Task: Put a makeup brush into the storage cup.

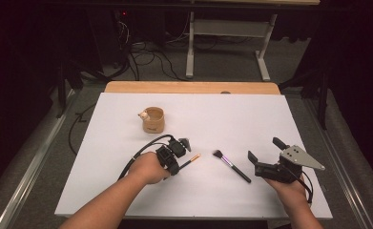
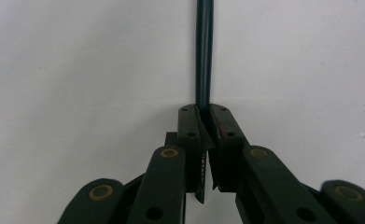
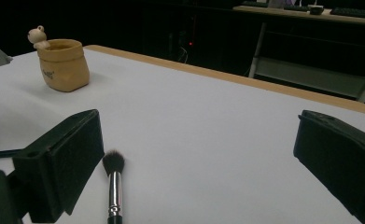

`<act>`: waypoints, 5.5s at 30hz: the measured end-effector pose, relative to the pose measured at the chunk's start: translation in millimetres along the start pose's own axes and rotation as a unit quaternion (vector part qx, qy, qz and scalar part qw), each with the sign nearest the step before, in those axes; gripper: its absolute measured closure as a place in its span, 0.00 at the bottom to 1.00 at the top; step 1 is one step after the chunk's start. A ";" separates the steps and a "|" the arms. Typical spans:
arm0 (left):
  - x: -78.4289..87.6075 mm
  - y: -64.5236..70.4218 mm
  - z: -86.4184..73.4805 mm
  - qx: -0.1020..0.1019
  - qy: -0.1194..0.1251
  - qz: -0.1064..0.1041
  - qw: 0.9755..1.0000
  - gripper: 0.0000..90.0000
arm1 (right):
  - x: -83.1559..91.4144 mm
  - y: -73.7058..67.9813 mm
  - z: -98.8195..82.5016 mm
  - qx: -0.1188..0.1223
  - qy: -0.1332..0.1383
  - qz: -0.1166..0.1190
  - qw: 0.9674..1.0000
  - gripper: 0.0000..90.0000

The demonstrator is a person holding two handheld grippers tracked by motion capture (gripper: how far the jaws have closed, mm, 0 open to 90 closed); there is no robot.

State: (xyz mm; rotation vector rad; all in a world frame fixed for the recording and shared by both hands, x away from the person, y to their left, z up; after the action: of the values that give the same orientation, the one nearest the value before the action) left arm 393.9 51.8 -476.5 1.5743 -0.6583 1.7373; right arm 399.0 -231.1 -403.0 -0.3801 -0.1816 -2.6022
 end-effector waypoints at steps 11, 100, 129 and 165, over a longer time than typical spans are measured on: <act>0.3 0.4 -0.4 0.000 0.002 0.003 1.000 0.94 | -0.3 0.0 -0.5 0.000 -0.002 0.001 1.000 0.04; 29.7 -46.6 -44.3 0.115 0.310 -0.028 0.943 0.94 | -2.5 -2.2 -2.3 0.003 -0.005 0.003 1.000 0.04; 39.1 -42.8 -43.7 0.106 0.464 -0.010 0.879 0.94 | -7.0 -4.2 -8.1 0.010 -0.021 0.001 1.000 0.04; 53.4 -44.2 -46.6 0.095 0.516 0.003 0.851 0.94 | -32.3 -23.9 45.2 -0.016 0.013 0.036 0.999 0.05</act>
State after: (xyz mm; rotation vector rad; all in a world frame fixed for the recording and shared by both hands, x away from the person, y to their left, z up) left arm 396.9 123.5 -433.6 0.5225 0.0619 2.3351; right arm 424.7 -186.6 -371.1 -0.3573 -0.1151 -2.5412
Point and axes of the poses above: each handheld gripper's, and its own axes: x roughly backward along the jaws, z roughly out of its top, y roughly to its right, the point moved 8 cm from there along -x, roughly forward along the jaws, and after that the axes turned 2 degrees about -y, right-handed, at the moved point
